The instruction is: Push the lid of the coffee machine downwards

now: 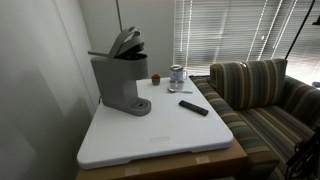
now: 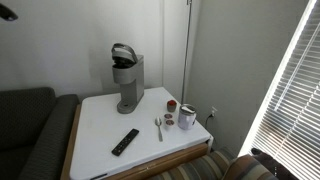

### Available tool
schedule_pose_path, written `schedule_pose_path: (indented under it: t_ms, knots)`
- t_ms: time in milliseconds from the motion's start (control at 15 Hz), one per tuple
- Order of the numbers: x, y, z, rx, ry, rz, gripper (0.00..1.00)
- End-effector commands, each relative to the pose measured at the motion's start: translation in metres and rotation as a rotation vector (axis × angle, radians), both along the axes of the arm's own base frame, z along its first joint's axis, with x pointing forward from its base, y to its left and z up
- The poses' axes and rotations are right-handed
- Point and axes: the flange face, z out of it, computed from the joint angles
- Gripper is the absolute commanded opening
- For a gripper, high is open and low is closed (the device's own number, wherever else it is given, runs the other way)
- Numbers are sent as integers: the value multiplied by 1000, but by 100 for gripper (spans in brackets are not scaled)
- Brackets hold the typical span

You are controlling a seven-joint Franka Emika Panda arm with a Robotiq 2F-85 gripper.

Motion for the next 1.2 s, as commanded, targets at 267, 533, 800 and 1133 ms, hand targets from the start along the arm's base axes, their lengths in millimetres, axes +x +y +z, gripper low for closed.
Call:
schedule_pose_path:
  t_ms: [267, 533, 800, 1133]
  knots:
    - [3, 9, 17, -24, -30, 31, 100]
    - [19, 23, 42, -43, -60, 80, 100]
    - [19, 29, 50, -60, -99, 93, 100]
    - [18, 31, 58, -71, -115, 105, 100]
